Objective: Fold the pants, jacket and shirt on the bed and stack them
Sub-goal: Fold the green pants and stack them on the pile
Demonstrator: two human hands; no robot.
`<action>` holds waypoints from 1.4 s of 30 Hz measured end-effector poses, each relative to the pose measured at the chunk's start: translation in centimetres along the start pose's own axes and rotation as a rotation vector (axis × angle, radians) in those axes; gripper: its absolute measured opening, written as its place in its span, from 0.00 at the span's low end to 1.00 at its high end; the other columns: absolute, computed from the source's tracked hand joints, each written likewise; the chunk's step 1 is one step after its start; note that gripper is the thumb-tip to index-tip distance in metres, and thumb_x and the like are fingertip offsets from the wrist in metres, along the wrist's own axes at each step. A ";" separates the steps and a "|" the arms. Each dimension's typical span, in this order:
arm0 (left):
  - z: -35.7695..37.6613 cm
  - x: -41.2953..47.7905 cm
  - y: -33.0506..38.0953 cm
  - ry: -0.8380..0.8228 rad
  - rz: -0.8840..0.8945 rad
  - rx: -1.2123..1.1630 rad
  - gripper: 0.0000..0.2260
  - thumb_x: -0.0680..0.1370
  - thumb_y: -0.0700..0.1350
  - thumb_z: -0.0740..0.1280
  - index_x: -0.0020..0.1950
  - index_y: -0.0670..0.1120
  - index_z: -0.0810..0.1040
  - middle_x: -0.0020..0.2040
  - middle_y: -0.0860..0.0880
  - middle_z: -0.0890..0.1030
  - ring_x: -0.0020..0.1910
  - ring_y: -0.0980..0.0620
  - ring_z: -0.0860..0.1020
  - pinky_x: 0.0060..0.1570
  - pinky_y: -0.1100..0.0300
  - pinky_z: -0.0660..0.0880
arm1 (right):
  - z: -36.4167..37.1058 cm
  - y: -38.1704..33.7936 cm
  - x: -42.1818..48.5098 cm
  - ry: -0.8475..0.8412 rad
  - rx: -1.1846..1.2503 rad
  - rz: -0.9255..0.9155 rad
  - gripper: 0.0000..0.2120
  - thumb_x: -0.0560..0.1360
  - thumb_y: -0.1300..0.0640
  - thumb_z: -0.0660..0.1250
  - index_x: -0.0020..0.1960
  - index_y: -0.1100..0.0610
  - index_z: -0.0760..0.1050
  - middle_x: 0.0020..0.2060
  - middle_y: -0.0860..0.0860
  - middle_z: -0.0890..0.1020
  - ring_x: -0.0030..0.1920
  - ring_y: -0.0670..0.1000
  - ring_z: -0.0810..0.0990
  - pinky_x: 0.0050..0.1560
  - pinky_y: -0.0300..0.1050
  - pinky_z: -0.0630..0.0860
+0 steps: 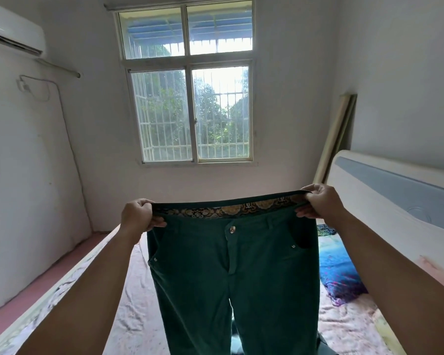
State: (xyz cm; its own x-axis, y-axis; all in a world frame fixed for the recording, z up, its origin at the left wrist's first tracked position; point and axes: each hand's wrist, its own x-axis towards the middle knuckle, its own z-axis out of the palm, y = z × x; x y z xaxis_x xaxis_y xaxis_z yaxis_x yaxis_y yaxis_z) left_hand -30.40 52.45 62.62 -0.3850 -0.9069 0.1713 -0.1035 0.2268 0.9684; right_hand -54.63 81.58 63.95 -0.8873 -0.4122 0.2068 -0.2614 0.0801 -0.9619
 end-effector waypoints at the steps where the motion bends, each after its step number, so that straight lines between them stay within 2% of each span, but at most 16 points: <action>1: 0.1 -0.1 0.1 -0.021 -0.039 -0.021 0.13 0.78 0.37 0.50 0.41 0.45 0.71 0.20 0.47 0.77 0.19 0.52 0.78 0.23 0.66 0.68 | -0.2 0.1 0.0 -0.019 0.036 0.024 0.09 0.78 0.68 0.54 0.52 0.62 0.72 0.21 0.53 0.80 0.20 0.50 0.79 0.18 0.34 0.72; 4: 0.0 -0.4 0.4 -0.137 -0.075 -0.094 0.12 0.79 0.36 0.50 0.43 0.44 0.70 0.24 0.47 0.80 0.24 0.54 0.80 0.35 0.62 0.70 | -0.7 0.3 0.2 -0.100 0.120 0.062 0.09 0.78 0.68 0.54 0.53 0.64 0.73 0.24 0.52 0.82 0.25 0.49 0.82 0.25 0.36 0.76; 7: -0.8 -0.1 0.2 -0.303 -0.007 -0.091 0.08 0.79 0.35 0.57 0.46 0.42 0.75 0.31 0.51 0.83 0.34 0.57 0.82 0.45 0.60 0.74 | -1.8 0.5 0.2 -0.211 0.083 0.045 0.10 0.74 0.71 0.61 0.54 0.65 0.74 0.29 0.50 0.84 0.31 0.46 0.83 0.29 0.33 0.77; 9: -0.9 -0.2 0.1 -0.353 0.043 -0.092 0.05 0.75 0.31 0.64 0.48 0.39 0.77 0.34 0.50 0.84 0.35 0.58 0.82 0.42 0.65 0.77 | -2.1 0.7 0.3 -0.223 0.010 0.018 0.14 0.69 0.75 0.66 0.53 0.66 0.75 0.29 0.48 0.84 0.32 0.43 0.82 0.31 0.32 0.76; 11: -0.7 -0.3 -0.2 -0.271 0.099 -0.022 0.08 0.70 0.29 0.69 0.49 0.35 0.78 0.39 0.44 0.83 0.34 0.55 0.81 0.36 0.69 0.77 | -1.8 0.9 0.4 -0.152 -0.106 -0.045 0.13 0.67 0.75 0.68 0.51 0.67 0.76 0.25 0.46 0.82 0.28 0.41 0.81 0.29 0.30 0.74; 13: -0.3 -0.2 -0.7 -0.112 0.177 0.138 0.09 0.67 0.32 0.73 0.46 0.36 0.79 0.41 0.41 0.81 0.37 0.48 0.79 0.38 0.62 0.76 | -1.2 1.2 0.4 -0.063 -0.194 -0.127 0.08 0.69 0.72 0.68 0.48 0.68 0.77 0.21 0.45 0.80 0.23 0.40 0.79 0.25 0.29 0.72; 15: -0.3 -0.6 -1.0 0.007 0.239 0.271 0.06 0.68 0.35 0.73 0.43 0.39 0.79 0.39 0.41 0.82 0.39 0.45 0.79 0.40 0.55 0.74 | -0.7 1.5 0.5 0.035 -0.292 -0.217 0.04 0.70 0.68 0.69 0.45 0.67 0.79 0.21 0.45 0.79 0.23 0.41 0.78 0.26 0.27 0.71; 18: -0.5 -1.7 -0.9 0.170 0.341 0.515 0.04 0.73 0.44 0.70 0.43 0.45 0.80 0.37 0.43 0.82 0.42 0.41 0.80 0.42 0.53 0.72 | -0.4 2.0 0.6 0.222 -0.443 -0.318 0.07 0.70 0.59 0.72 0.46 0.62 0.82 0.35 0.55 0.81 0.36 0.52 0.78 0.35 0.34 0.72; 20: -0.3 -2.2 -0.8 0.309 0.417 0.602 0.08 0.75 0.47 0.67 0.48 0.44 0.80 0.42 0.40 0.82 0.45 0.37 0.78 0.47 0.50 0.70 | 0.6 1.9 0.0 0.388 -0.291 -0.303 0.11 0.71 0.57 0.71 0.50 0.63 0.79 0.47 0.61 0.78 0.46 0.57 0.75 0.45 0.40 0.69; 22: 0.1 -2.4 -0.7 0.437 0.504 0.607 0.08 0.76 0.45 0.67 0.50 0.41 0.79 0.47 0.37 0.78 0.49 0.36 0.75 0.51 0.47 0.68 | 2.4 1.3 -1.1 0.521 -0.061 -0.323 0.09 0.74 0.59 0.66 0.50 0.65 0.76 0.48 0.62 0.76 0.46 0.54 0.73 0.44 0.39 0.63; 24: -0.1 -2.3 -0.7 0.434 0.533 0.492 0.08 0.75 0.42 0.67 0.50 0.39 0.77 0.51 0.36 0.74 0.51 0.37 0.72 0.49 0.48 0.67 | 3.8 1.2 -1.8 0.558 0.030 -0.334 0.07 0.76 0.61 0.62 0.50 0.65 0.73 0.46 0.60 0.77 0.45 0.52 0.71 0.41 0.37 0.61; 26: -0.5 -2.2 -1.2 0.310 0.457 0.319 0.05 0.77 0.40 0.63 0.50 0.39 0.72 0.48 0.37 0.74 0.47 0.40 0.73 0.43 0.53 0.66 | 4.6 2.0 -2.0 0.460 -0.076 -0.291 0.08 0.78 0.59 0.61 0.51 0.65 0.72 0.46 0.60 0.78 0.44 0.52 0.71 0.41 0.40 0.61; 31: -1.3 -3.5 -3.7 0.250 0.474 0.366 0.06 0.80 0.42 0.59 0.52 0.39 0.68 0.43 0.38 0.76 0.39 0.43 0.71 0.38 0.54 0.65 | 4.3 3.8 -2.0 0.387 -0.361 -0.393 0.11 0.78 0.56 0.60 0.53 0.64 0.72 0.43 0.63 0.80 0.45 0.62 0.78 0.40 0.46 0.65; 36: -0.4 -3.6 -4.6 0.190 0.355 0.485 0.07 0.79 0.42 0.60 0.50 0.38 0.68 0.41 0.34 0.77 0.42 0.33 0.76 0.38 0.54 0.64 | 5.2 5.3 -2.0 0.242 -0.678 -0.313 0.12 0.78 0.54 0.61 0.54 0.63 0.72 0.41 0.65 0.80 0.45 0.65 0.79 0.41 0.51 0.71; 40: 2.3 -5.2 -6.1 0.136 0.034 0.332 0.08 0.78 0.39 0.60 0.53 0.35 0.72 0.49 0.33 0.78 0.46 0.37 0.76 0.41 0.57 0.65 | 8.4 6.3 -3.7 0.167 -0.685 -0.244 0.12 0.76 0.58 0.62 0.54 0.66 0.72 0.44 0.66 0.80 0.48 0.64 0.79 0.45 0.50 0.72; 42: 4.0 -7.2 -6.4 0.081 -0.085 0.183 0.07 0.78 0.40 0.60 0.51 0.36 0.72 0.47 0.37 0.77 0.39 0.45 0.74 0.34 0.59 0.67 | 10.1 6.5 -5.3 0.113 -0.657 -0.271 0.11 0.76 0.59 0.63 0.53 0.66 0.73 0.42 0.63 0.81 0.45 0.61 0.79 0.41 0.45 0.70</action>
State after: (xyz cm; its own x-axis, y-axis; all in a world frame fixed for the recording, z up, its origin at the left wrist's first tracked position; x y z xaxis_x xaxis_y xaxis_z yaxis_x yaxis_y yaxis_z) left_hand -30.62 58.94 54.45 -0.2936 -0.9494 0.1113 -0.3002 0.2021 0.9322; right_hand -47.75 75.12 54.80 -0.7836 -0.4012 0.4743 -0.6209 0.5324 -0.5754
